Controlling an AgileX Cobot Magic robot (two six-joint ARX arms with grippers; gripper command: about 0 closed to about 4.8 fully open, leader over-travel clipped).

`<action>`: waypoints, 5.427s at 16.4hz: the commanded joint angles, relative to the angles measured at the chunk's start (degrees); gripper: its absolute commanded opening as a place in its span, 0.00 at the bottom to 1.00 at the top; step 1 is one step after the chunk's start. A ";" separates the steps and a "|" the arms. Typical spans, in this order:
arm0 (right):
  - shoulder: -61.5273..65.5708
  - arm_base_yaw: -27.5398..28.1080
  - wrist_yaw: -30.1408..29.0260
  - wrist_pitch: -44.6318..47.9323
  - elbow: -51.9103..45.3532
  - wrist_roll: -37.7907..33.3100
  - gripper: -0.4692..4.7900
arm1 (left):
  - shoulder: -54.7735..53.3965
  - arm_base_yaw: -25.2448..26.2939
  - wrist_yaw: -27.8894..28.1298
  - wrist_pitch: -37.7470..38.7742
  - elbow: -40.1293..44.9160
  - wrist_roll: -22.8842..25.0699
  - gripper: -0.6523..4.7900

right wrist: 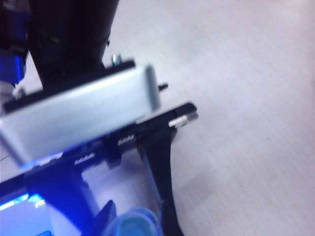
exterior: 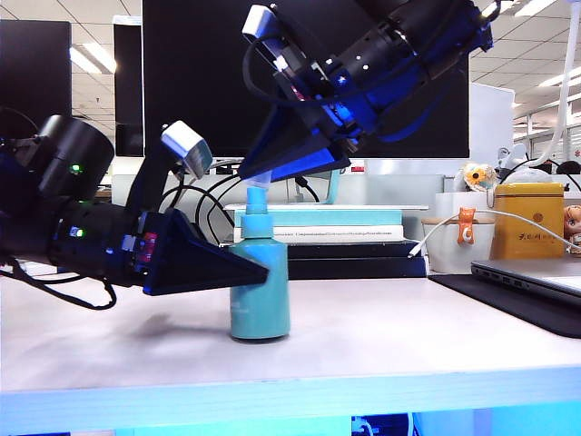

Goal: Pick up the sprayer with the left hand, pick up its lid with the right hand then put the lid on the sprayer.

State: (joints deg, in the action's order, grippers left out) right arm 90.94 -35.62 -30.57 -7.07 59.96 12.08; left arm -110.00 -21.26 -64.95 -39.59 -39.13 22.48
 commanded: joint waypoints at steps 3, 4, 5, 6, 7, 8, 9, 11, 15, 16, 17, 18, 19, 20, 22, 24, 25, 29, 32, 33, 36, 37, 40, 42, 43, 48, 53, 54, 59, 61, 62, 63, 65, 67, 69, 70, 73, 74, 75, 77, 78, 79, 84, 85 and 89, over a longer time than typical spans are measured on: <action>0.68 -0.15 0.02 -0.85 0.24 0.04 0.28 | 0.00 -0.33 0.79 1.92 -0.04 1.11 0.40; 1.18 -0.15 0.00 -1.31 0.22 0.04 0.28 | -0.02 -0.33 0.87 2.47 -0.02 1.33 0.40; 1.20 -0.15 0.02 -1.57 0.22 0.04 0.28 | -0.02 -0.33 1.20 2.91 -0.02 1.77 0.40; 1.18 -0.17 0.02 -1.66 0.22 0.04 0.28 | -0.02 -0.33 1.95 3.28 -0.02 2.25 0.40; 1.14 -0.17 0.02 -1.68 0.26 0.02 0.28 | -0.07 -0.33 2.38 4.15 -0.02 3.28 0.40; 1.11 -0.15 0.04 -1.70 0.33 0.02 0.28 | -0.13 -0.33 2.38 4.50 -0.02 4.02 0.40; 1.11 -0.15 0.26 -2.27 0.63 0.02 0.28 | -0.37 -0.33 3.13 4.63 -0.02 4.11 0.40; 1.14 -0.15 0.68 -4.13 1.60 0.07 0.28 | -0.50 -0.33 4.83 4.63 -0.02 4.13 0.40; 1.05 -0.02 1.05 -4.46 3.19 0.15 0.28 | -0.68 -0.33 8.79 4.33 -0.04 4.11 0.40; 1.05 -0.02 1.05 -4.46 3.23 0.17 0.28 | -0.70 -0.31 8.81 4.33 -0.02 4.11 0.40; 1.07 -0.02 1.07 -4.81 3.21 0.15 0.28 | -0.70 -0.31 8.83 4.35 -0.04 4.13 0.40; 1.07 -0.02 1.14 -5.62 3.21 0.28 0.28 | -0.70 -0.31 8.79 4.33 -0.04 4.13 0.40; 1.07 -0.02 1.88 -6.78 3.21 1.75 0.28 | -0.70 -0.31 8.81 4.39 -0.02 4.13 0.40; 1.07 0.00 2.80 -7.58 3.21 2.01 0.28 | -0.70 -0.31 8.81 4.37 -0.02 4.13 0.40; 1.09 0.00 2.84 -8.20 3.19 2.93 0.28 | -0.70 -0.31 8.79 4.35 -0.04 4.13 0.40; 1.09 0.00 2.84 -7.96 3.19 2.95 0.29 | -0.70 -0.31 8.76 4.37 -0.04 4.11 0.40; 1.09 0.00 2.84 -7.89 3.19 2.95 0.30 | -0.70 -0.31 8.79 4.35 -0.04 4.11 0.40; 1.09 0.17 3.61 -6.56 3.19 2.93 0.75 | -0.70 -0.31 8.59 4.31 -0.04 4.11 0.40; 1.07 0.28 3.74 -3.43 3.19 1.46 1.00 | -0.70 -0.31 8.61 4.11 -0.04 4.11 0.40; 0.94 0.68 3.78 -1.53 3.21 0.59 1.00 | -0.70 -0.31 9.01 3.45 -0.04 4.11 0.42; -2.71 2.82 6.54 -0.85 3.19 -0.09 1.00 | -0.70 -0.31 12.39 1.70 -0.07 3.87 0.92; -4.61 3.72 6.64 -0.94 3.19 -0.42 1.00 | -0.68 -0.31 12.37 1.09 -0.07 3.45 1.00; -12.20 8.20 7.61 -0.57 3.17 -3.54 1.00 | 0.96 -0.26 12.22 -1.18 -0.04 -2.45 1.00; -16.44 10.75 8.63 -2.29 3.04 -3.76 1.00 | 4.37 -0.17 12.50 1.18 -0.04 -3.41 1.00; -18.47 11.91 9.77 -3.72 3.04 -3.78 1.00 | 7.19 0.35 13.70 4.70 -0.04 -2.69 1.00; -27.45 18.10 11.56 -8.13 1.99 -5.44 1.00 | 28.06 3.32 29.92 41.90 -0.04 15.50 1.00; -35.63 19.19 16.09 -7.63 0.63 -9.18 1.00 | 48.41 3.58 54.49 51.21 0.02 8.48 1.00; -37.99 19.19 18.16 -7.23 -0.66 -10.10 1.00 | 53.57 3.58 58.93 51.08 0.02 7.02 1.00; -63.06 19.28 29.64 0.90 -21.33 -10.69 1.00 | 83.76 6.27 61.57 49.31 3.56 2.19 1.00; -70.03 19.34 29.55 0.83 -25.64 -10.69 1.00 | 89.74 11.06 58.36 49.27 8.22 -0.98 1.00; -71.87 19.34 29.53 0.85 -26.71 -10.69 1.00 | 91.73 13.16 56.76 49.27 10.03 -2.16 1.00; -76.48 19.34 29.70 1.05 -29.62 -10.58 0.98 | 95.67 17.73 52.11 49.27 13.55 -3.96 1.00; -83.38 19.41 30.40 2.60 -35.65 -12.04 0.63 | 102.25 27.85 48.83 46.07 17.88 -12.94 1.00; -85.85 19.28 28.96 6.69 -41.24 -15.10 0.41 | 103.32 32.87 49.64 47.63 17.90 -16.00 1.00; -87.25 19.23 28.94 14.51 -49.16 -15.17 0.30 | 103.38 33.57 50.42 47.67 17.90 -19.56 0.96; -87.36 19.26 29.27 21.11 -53.92 -17.31 0.30 | 103.41 33.48 48.30 48.17 17.90 -20.48 0.91; -87.38 19.34 31.19 20.02 -59.65 -16.22 0.26 | 103.43 33.51 48.22 51.60 18.25 -21.00 0.65; -87.41 19.34 32.13 17.07 -59.65 -12.83 0.22 | 103.47 33.48 47.93 49.68 19.41 -20.96 0.43; -87.41 19.37 32.15 17.42 -59.65 -12.26 0.18 | 103.75 33.48 46.82 48.33 20.44 -20.92 0.37; -87.43 19.37 33.66 18.71 -59.65 -10.32 0.09 | 105.57 33.51 45.57 43.95 25.16 -20.98 0.20; -87.43 19.41 35.67 18.71 -59.65 -10.34 0.09 | 107.54 33.51 45.53 42.36 27.87 -21.00 0.18; -87.43 19.47 36.33 18.69 -59.65 -10.34 0.09 | 109.20 33.51 45.53 42.07 29.31 -21.00 0.10; -87.67 20.00 41.53 7.93 -59.65 -10.58 0.09 | 109.92 33.53 45.64 41.48 32.35 -21.20 0.11; -87.69 20.02 44.11 6.84 -59.65 -10.71 0.09 | 109.92 33.53 45.62 41.64 32.35 -20.98 0.11; -90.90 32.00 29.07 4.31 -59.65 -11.58 0.09 | 109.92 33.53 42.34 43.36 33.00 -19.43 0.11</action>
State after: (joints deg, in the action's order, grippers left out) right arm 0.08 -3.64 -1.30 -2.72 0.67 -0.64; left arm -0.34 12.29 -22.50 4.08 -6.17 2.98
